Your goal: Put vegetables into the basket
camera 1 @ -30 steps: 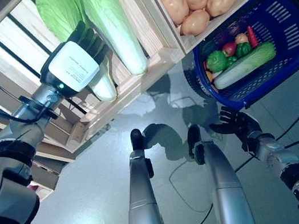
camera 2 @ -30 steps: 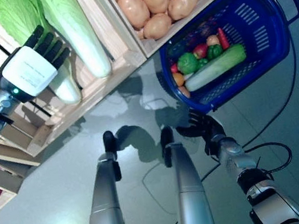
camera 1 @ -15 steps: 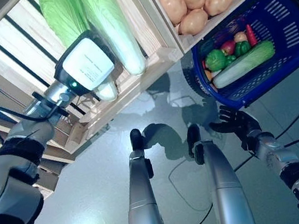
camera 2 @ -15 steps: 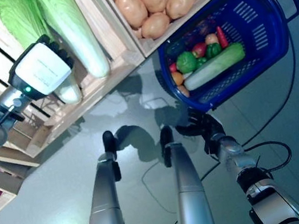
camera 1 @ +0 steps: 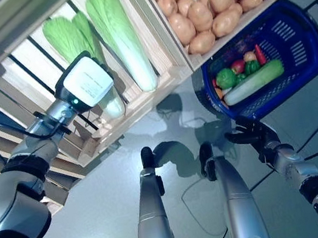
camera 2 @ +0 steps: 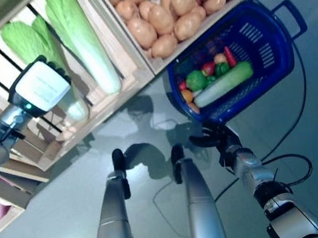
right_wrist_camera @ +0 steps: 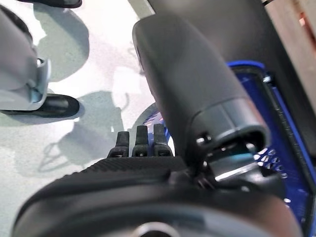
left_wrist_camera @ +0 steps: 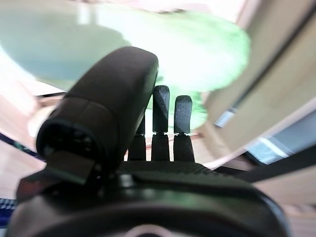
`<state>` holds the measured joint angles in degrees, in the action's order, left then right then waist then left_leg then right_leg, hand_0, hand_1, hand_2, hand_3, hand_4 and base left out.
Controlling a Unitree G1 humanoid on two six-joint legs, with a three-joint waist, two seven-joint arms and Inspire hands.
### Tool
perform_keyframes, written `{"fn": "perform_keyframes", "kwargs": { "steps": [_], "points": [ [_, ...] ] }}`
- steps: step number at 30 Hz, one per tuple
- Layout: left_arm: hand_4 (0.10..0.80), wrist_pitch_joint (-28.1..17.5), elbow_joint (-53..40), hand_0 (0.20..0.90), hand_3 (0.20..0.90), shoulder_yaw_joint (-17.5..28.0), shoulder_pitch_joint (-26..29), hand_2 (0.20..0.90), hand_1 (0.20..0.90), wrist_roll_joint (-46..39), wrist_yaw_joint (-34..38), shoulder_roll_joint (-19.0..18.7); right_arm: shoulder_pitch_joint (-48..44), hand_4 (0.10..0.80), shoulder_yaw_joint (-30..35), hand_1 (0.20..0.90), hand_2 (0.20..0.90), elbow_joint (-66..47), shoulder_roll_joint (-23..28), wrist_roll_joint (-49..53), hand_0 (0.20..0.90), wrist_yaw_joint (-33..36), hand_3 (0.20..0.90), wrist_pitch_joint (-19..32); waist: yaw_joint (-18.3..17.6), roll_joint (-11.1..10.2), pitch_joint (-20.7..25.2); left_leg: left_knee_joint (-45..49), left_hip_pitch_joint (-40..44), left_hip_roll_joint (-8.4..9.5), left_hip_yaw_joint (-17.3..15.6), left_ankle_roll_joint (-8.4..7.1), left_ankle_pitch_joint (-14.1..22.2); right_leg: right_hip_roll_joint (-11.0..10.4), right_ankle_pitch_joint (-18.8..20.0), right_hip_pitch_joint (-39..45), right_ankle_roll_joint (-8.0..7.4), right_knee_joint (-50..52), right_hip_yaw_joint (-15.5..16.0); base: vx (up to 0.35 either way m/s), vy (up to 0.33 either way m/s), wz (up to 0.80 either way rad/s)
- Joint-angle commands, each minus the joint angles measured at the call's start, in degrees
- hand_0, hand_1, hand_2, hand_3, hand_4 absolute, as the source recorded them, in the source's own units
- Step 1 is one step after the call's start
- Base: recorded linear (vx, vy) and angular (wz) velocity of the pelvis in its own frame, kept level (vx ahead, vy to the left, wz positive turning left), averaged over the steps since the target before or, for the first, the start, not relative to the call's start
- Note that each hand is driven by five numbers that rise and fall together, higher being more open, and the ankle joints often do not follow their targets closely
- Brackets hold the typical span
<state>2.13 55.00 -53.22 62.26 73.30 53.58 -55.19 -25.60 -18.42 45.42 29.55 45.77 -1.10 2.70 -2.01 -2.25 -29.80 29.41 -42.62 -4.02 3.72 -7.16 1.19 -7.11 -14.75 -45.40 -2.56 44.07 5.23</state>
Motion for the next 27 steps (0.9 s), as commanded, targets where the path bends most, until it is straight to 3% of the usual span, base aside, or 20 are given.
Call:
{"fn": "perform_keyframes", "kwargs": {
  "steps": [1,7,15,19,27],
  "points": [
    [0.4,2.3,-5.0,0.3,0.3,8.4,1.6,0.3,0.3,-4.7,4.5,-3.1,-0.4,0.8,3.7,0.9,0.9,-1.5,3.6,2.9,0.9,1.0,0.9,3.9,-0.7,2.2,0.0,-0.7,4.6,4.08,-6.7,6.62,2.2,0.9,8.9,8.4,1.89,-12.5,2.3,0.06,0.009,0.0],
    [0.4,1.9,-10.3,0.3,0.3,10.0,-0.1,0.3,0.3,-3.9,4.9,-4.1,1.0,0.8,4.7,0.9,0.9,-1.6,3.1,2.3,0.9,1.5,0.9,3.5,-0.1,2.4,0.0,-2.5,7.7,4.83,-6.6,6.74,2.2,0.2,8.8,12.0,1.96,-14.6,3.1,0.044,0.002,-0.02],
    [0.4,3.0,-19.7,0.3,0.3,12.2,-0.4,0.3,0.3,-9.9,5.5,-8.3,2.9,0.8,5.6,0.9,0.9,-0.5,2.8,2.8,0.9,0.2,0.9,4.8,1.7,2.3,0.0,-4.1,11.7,5.79,-5.5,7.48,2.8,0.1,8.2,16.3,1.96,-16.4,4.3,0.028,-0.017,0.0],
    [0.4,2.2,-22.0,0.3,0.3,14.2,-2.0,0.3,0.3,-10.9,7.0,-8.3,3.5,0.8,6.1,0.9,0.9,0.6,2.0,3.0,0.9,-0.5,0.9,5.5,2.5,2.0,0.4,-4.3,13.3,5.79,-4.9,7.56,3.1,-0.1,7.8,18.3,1.95,-16.6,4.7,0.039,-0.028,0.01],
    [0.4,-1.2,-24.8,0.3,0.3,13.6,-2.8,0.3,0.3,-7.4,-1.3,-8.5,3.6,0.8,6.8,0.9,0.9,0.7,1.4,1.7,0.9,-0.1,0.9,4.5,2.6,1.5,0.7,-3.0,13.8,5.49,-5.2,7.78,3.9,0.0,7.2,19.2,2.15,-15.8,5.0,0.022,0.001,0.02]
  ]
}}
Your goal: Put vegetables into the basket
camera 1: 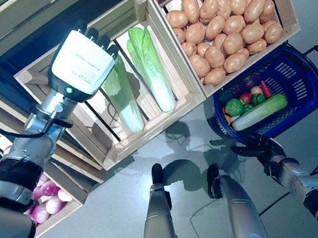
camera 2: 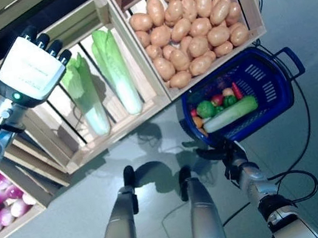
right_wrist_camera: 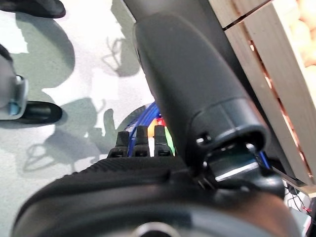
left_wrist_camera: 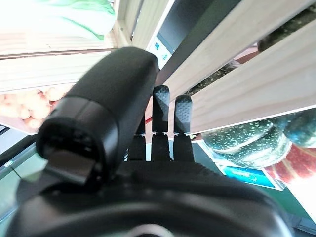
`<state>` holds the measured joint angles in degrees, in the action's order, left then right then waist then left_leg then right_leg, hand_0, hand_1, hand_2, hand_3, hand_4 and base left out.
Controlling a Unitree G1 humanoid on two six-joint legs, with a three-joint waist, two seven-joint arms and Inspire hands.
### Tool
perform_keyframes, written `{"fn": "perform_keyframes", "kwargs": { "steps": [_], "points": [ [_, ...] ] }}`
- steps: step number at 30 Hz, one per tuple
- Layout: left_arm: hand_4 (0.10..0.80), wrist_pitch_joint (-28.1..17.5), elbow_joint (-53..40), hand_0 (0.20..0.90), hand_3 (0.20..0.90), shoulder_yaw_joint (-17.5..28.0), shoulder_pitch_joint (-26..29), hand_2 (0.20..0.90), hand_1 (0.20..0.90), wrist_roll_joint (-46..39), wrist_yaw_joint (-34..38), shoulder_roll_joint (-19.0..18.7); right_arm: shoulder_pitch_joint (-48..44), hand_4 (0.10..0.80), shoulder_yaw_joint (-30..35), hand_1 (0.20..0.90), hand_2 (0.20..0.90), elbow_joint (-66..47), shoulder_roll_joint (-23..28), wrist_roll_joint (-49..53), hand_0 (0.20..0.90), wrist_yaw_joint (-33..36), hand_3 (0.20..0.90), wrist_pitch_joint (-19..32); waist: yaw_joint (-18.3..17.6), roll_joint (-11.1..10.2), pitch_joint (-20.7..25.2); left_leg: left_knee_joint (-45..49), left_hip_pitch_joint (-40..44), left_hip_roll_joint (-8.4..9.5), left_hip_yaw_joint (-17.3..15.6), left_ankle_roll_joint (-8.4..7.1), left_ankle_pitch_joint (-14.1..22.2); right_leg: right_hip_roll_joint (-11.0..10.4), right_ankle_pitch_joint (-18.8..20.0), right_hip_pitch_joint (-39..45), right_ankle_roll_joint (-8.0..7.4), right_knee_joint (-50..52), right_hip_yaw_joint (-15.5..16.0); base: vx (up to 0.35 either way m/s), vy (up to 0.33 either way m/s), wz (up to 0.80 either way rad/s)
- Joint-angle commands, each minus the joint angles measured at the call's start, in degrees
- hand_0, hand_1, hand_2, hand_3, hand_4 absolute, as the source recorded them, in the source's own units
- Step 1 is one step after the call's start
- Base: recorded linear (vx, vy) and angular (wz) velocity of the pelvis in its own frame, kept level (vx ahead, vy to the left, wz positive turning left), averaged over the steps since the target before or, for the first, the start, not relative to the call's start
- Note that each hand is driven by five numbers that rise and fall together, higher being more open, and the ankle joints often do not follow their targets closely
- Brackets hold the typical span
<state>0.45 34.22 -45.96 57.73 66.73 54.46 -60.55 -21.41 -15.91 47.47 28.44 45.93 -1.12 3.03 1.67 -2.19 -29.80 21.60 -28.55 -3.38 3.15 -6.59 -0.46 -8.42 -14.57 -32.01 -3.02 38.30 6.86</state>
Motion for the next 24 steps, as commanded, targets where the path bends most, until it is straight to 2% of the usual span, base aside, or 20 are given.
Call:
{"fn": "perform_keyframes", "kwargs": {
  "steps": [1,2,3,4,5,10,24],
  "points": [
    [0.4,-0.1,-4.2,0.3,0.3,5.6,2.1,0.3,0.3,-0.3,-4.6,-3.7,-0.6,0.8,4.3,0.9,0.9,-1.1,2.5,1.3,0.9,-0.4,0.9,4.0,-1.1,1.3,0.5,5.0,-0.4,4.67,-4.8,7.32,5.7,1.4,7.0,5.6,2.59,-9.8,3.3,0.0,0.0,0.0],
    [0.4,-0.2,-4.2,0.3,0.3,5.1,2.3,0.3,0.3,-0.6,-6.2,-4.0,-0.7,0.8,4.2,0.9,0.9,-1.3,2.6,1.3,0.9,-0.4,0.9,3.8,-1.2,1.1,0.3,5.3,-0.7,4.47,-4.9,7.43,5.7,1.6,7.2,5.4,2.58,-9.7,3.1,0.0,0.0,0.0],
    [0.522,0.0,-4.4,0.484,0.484,4.5,2.5,0.484,0.484,-1.1,-7.4,-4.5,-1.0,0.8,4.1,0.9,0.9,-1.6,2.8,1.5,0.9,-0.3,0.9,3.5,-1.4,1.0,0.2,5.1,-1.1,4.33,-5.0,7.51,5.3,1.7,7.6,5.0,2.62,-10.0,3.1,0.0,0.0,0.0],
    [0.565,0.2,-4.2,0.547,0.547,3.9,2.9,0.547,0.547,-1.7,-7.9,-5.0,-1.3,0.8,3.9,0.9,0.9,-1.9,3.1,1.8,0.9,0.0,0.9,3.0,-1.5,0.9,0.0,5.1,-1.4,4.18,-5.1,7.58,5.3,1.9,7.8,4.6,2.61,-10.0,2.9,0.0,0.0,0.0],
    [0.8,0.2,-4.1,0.9,0.9,3.7,3.0,0.9,0.9,-1.9,-7.8,-5.1,-1.5,0.8,3.8,0.9,0.9,-2.0,3.3,2.0,0.9,0.1,0.9,2.8,-1.6,0.9,0.0,5.1,-1.6,4.12,-5.1,7.59,5.2,2.0,7.9,4.3,2.61,-9.9,2.8,0.0,0.0,0.0],
    [0.8,-0.8,-3.1,0.9,0.9,1.8,3.3,0.9,0.9,-1.4,-7.5,-5.4,-1.8,0.8,3.5,0.9,0.9,-1.5,4.4,2.1,0.9,-0.5,0.9,2.6,-1.9,1.4,0.0,5.3,-4.8,3.85,-5.3,7.71,4.5,2.4,8.4,0.5,2.68,-8.8,2.3,0.0,0.0,0.0],
    [0.8,-4.1,-4.5,0.9,0.9,-4.6,7.9,0.9,0.9,-1.2,-19.3,-6.0,-2.5,0.8,3.4,0.9,0.9,-1.1,6.3,3.2,0.9,-0.8,0.9,4.0,-2.5,2.1,0.0,6.1,-11.6,3.45,-5.7,7.72,3.4,2.7,9.4,-6.6,2.35,-7.3,2.1,-0.013,0.0,0.01]
  ]
}}
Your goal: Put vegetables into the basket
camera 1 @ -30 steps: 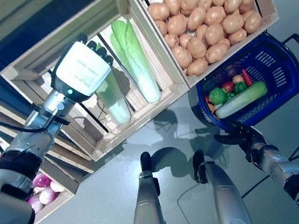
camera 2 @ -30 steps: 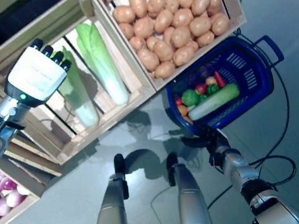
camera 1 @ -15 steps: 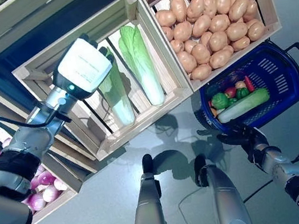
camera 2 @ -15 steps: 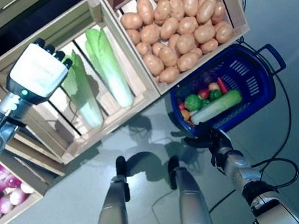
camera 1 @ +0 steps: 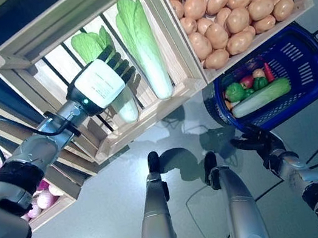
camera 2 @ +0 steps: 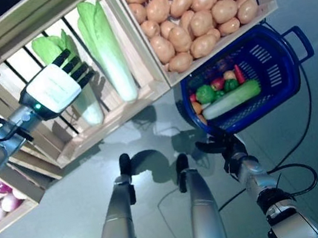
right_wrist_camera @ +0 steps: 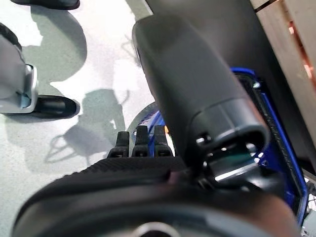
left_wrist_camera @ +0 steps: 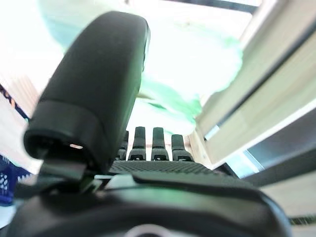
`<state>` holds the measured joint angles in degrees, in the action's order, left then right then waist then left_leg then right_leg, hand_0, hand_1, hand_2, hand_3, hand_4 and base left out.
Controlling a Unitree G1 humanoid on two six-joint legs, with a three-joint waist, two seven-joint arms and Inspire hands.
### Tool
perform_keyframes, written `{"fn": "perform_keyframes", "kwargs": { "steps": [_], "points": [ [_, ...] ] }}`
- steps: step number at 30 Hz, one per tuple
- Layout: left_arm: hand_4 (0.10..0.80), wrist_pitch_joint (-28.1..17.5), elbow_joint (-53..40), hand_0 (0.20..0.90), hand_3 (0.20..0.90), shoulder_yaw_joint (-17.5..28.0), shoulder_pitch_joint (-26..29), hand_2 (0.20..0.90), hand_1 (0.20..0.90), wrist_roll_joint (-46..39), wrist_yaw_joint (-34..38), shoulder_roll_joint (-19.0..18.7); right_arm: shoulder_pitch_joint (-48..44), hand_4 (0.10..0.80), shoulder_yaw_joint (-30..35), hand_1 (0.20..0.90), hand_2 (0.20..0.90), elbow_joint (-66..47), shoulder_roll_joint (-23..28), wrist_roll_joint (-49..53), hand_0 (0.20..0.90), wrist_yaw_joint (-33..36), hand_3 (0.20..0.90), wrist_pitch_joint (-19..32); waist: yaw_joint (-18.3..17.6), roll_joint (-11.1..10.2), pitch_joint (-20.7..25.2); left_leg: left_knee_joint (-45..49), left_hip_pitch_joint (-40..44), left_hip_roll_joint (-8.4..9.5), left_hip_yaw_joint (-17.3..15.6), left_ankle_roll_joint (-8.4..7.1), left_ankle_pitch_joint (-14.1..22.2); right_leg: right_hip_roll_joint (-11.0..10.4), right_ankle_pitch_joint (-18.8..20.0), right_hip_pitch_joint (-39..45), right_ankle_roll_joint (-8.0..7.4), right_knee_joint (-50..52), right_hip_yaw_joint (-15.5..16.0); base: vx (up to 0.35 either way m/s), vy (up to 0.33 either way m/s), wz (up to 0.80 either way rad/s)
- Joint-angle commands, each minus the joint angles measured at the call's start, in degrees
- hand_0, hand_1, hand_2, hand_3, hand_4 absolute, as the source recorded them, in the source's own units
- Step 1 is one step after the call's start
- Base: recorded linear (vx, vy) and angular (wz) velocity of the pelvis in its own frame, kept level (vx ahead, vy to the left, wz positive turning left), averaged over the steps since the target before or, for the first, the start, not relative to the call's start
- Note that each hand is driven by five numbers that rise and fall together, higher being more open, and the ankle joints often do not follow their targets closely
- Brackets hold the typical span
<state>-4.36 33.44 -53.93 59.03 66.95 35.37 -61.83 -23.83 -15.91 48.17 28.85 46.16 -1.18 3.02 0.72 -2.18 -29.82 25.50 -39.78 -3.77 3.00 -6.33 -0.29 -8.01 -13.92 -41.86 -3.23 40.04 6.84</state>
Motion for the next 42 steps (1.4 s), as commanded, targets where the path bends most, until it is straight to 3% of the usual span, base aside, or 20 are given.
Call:
{"fn": "perform_keyframes", "kwargs": {
  "steps": [1,5,10,18,26,27,34,42],
  "points": [
    [0.8,0.1,-3.7,0.9,0.9,3.1,6.6,0.9,0.9,-1.8,-1.1,-4.7,-0.1,0.8,3.4,0.9,0.9,-1.8,6.0,2.9,0.9,-0.7,0.9,4.0,-1.6,2.1,0.0,2.5,-0.7,3.78,-5.5,7.41,3.2,2.3,8.8,3.0,2.55,-8.9,2.1,0.0,0.0,0.0],
    [0.8,-0.6,-3.3,0.9,0.9,2.0,7.1,0.9,0.9,-2.0,-4.5,-4.9,-0.5,0.8,3.5,0.9,0.9,-1.6,6.7,2.9,0.9,-1.1,0.9,3.9,-1.6,2.3,0.0,3.0,-2.0,3.55,-5.4,7.13,3.0,2.2,8.8,1.9,2.54,-8.5,2.1,0.0,0.0,0.0],
    [0.8,2.5,-3.0,0.9,0.9,1.3,8.0,0.9,0.9,-2.7,-3.1,-5.1,-0.4,0.8,3.4,0.9,0.9,-1.9,7.6,3.4,0.9,-1.5,0.9,4.3,-1.6,2.2,0.0,3.9,-3.8,3.12,-5.3,7.03,3.0,2.0,8.5,0.2,2.78,-7.5,2.1,0.0,0.0,0.0],
    [0.8,7.1,3.7,0.9,0.9,5.4,4.7,0.9,0.9,-0.6,8.1,-2.1,-1.4,0.8,3.5,0.9,0.9,-3.2,7.8,3.1,0.9,-0.1,0.9,4.2,-1.6,1.1,0.0,6.2,-6.9,2.81,-4.9,7.14,3.6,2.5,7.9,-3.0,3.31,-4.8,1.6,0.0,0.0,0.0],
    [0.8,8.0,13.6,0.9,0.9,9.8,2.4,0.9,0.9,-2.6,19.4,1.6,-2.5,0.8,3.4,0.9,0.9,-5.0,8.7,3.2,0.9,1.3,0.9,3.1,-1.9,-0.5,0.0,9.2,-11.3,2.06,-4.9,7.16,4.0,3.0,7.0,-7.8,4.01,-0.3,1.3,-0.022,0.017,-0.01],
    [0.8,7.8,15.2,0.9,0.9,9.9,1.9,0.9,0.9,-2.5,21.2,2.4,-2.2,0.8,3.3,0.9,0.9,-5.6,8.8,2.8,0.9,1.5,0.9,2.8,-2.0,-0.9,0.0,10.6,-11.5,2.02,-4.5,6.77,5.8,3.0,5.5,-8.0,3.53,1.4,0.9,0.0,0.0,0.0],
    [0.8,7.8,18.2,0.9,0.9,10.2,3.2,0.9,0.9,-2.2,27.1,4.4,-3.3,0.8,2.9,0.9,0.9,-9.1,9.6,3.2,0.9,3.2,0.9,1.7,-2.4,-2.5,0.0,12.8,-16.3,1.68,-3.7,6.69,6.2,3.5,6.0,-12.4,3.46,3.6,0.5,-0.032,0.028,0.0],
    [0.8,8.1,19.9,0.9,0.9,7.3,7.9,0.9,0.9,0.4,27.0,5.8,-5.3,0.8,2.5,0.9,0.9,-9.9,10.4,4.2,0.9,2.8,0.9,2.3,-3.0,-3.2,0.0,13.4,-20.5,2.03,-3.1,6.31,6.2,4.1,7.2,-16.3,2.94,4.0,-0.2,-0.017,0.014,-0.02]
  ]
}}
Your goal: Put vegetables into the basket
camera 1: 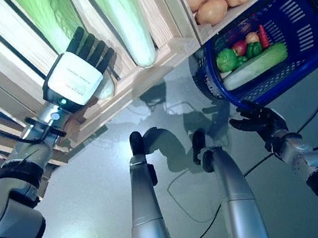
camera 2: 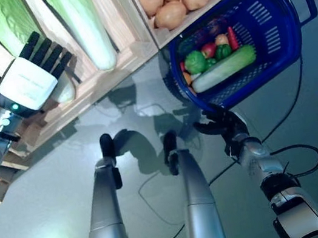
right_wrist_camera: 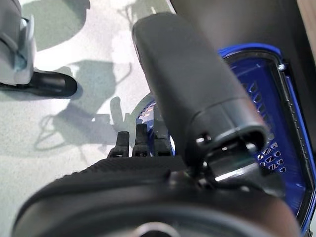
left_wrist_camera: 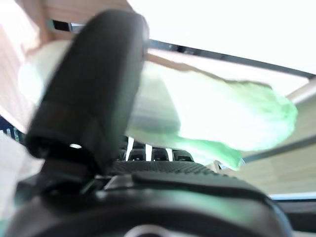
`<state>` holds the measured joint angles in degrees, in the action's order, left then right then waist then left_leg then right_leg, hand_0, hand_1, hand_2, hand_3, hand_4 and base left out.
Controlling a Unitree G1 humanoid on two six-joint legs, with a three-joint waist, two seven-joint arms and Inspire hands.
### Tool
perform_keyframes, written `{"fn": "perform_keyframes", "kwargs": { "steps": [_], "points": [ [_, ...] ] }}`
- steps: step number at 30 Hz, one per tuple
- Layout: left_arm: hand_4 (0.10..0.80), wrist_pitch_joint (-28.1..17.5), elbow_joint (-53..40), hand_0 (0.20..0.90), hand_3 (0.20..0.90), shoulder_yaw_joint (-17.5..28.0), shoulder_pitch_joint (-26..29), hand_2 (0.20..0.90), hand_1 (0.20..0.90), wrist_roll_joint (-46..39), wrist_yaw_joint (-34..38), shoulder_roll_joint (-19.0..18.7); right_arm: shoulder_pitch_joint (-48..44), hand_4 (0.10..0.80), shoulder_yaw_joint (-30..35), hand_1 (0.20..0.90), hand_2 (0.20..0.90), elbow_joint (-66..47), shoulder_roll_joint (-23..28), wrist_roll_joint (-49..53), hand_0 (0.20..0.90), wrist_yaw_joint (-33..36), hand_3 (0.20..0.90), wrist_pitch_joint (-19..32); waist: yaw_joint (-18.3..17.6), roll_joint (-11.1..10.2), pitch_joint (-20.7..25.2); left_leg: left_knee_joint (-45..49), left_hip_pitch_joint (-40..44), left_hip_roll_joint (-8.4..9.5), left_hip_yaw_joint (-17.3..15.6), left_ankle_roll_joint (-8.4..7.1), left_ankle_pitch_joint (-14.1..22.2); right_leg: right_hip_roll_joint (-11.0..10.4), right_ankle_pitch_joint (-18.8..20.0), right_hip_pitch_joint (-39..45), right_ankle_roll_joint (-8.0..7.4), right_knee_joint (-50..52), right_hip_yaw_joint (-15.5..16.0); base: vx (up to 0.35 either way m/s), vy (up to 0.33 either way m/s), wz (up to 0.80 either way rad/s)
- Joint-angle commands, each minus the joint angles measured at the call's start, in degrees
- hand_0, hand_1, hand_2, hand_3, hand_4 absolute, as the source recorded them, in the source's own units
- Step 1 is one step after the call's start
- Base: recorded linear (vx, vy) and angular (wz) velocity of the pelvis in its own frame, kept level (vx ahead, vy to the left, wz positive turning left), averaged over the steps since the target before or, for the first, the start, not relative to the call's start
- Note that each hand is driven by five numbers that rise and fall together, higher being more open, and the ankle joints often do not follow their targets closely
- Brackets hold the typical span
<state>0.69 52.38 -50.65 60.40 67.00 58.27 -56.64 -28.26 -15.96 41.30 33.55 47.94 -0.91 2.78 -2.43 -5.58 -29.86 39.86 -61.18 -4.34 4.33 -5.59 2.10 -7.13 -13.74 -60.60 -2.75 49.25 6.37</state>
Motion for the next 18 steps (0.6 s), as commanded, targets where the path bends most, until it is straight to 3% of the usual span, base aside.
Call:
{"fn": "perform_keyframes", "kwargs": {
  "steps": [1,4,5,6,18],
  "points": [
    [0.8,3.1,1.0,0.9,0.9,3.7,6.9,0.9,0.9,0.2,4.2,0.6,-1.1,0.8,2.7,0.9,0.9,-3.2,5.8,2.5,0.9,2.5,0.9,2.3,0.1,0.1,0.1,-1.3,0.8,2.58,-4.4,5.55,3.6,3.3,7.3,2.3,2.33,-5.7,0.2,0.0,0.0,0.0],
    [0.8,3.8,1.9,0.9,0.9,2.9,8.9,0.9,0.9,-0.2,3.9,1.0,-2.1,0.8,2.5,0.9,0.9,-3.6,6.4,2.9,0.9,2.8,0.9,2.3,-0.3,0.2,0.1,-3.0,-0.5,2.7,-4.6,5.54,1.3,3.6,9.4,1.0,2.55,-7.6,0.4,-0.058,0.02,-0.01],
    [0.8,3.5,2.2,0.9,0.9,2.5,8.8,0.9,0.9,0.2,3.7,1.2,-1.7,0.8,2.3,0.9,0.9,-3.4,6.3,2.9,0.9,2.7,0.9,2.3,-0.4,0.2,0.1,-2.7,0.7,2.82,-4.4,5.18,3.0,3.7,8.1,2.2,2.02,-7.3,0.0,0.001,0.013,-0.03],
    [0.8,3.5,2.4,0.9,0.9,2.0,10.1,0.9,0.9,0.2,3.2,1.3,-2.2,0.8,2.6,0.9,0.9,-3.2,6.4,2.9,0.9,2.6,0.9,2.5,-0.5,0.3,0.1,-3.5,-0.6,2.75,-4.7,5.36,1.1,3.6,9.6,0.9,2.48,-8.2,0.4,0.007,-0.003,-0.05],
    [0.8,5.8,3.8,0.9,0.9,-0.6,13.2,0.9,0.9,0.5,-0.6,1.2,-2.8,0.8,2.9,0.9,0.9,-3.2,7.3,4.0,0.9,2.3,0.9,3.8,-1.0,0.7,0.1,-4.7,-0.8,2.98,-4.9,4.82,1.1,3.4,9.7,1.1,2.31,-10.7,0.6,-0.004,0.001,0.0]
  ]
}}
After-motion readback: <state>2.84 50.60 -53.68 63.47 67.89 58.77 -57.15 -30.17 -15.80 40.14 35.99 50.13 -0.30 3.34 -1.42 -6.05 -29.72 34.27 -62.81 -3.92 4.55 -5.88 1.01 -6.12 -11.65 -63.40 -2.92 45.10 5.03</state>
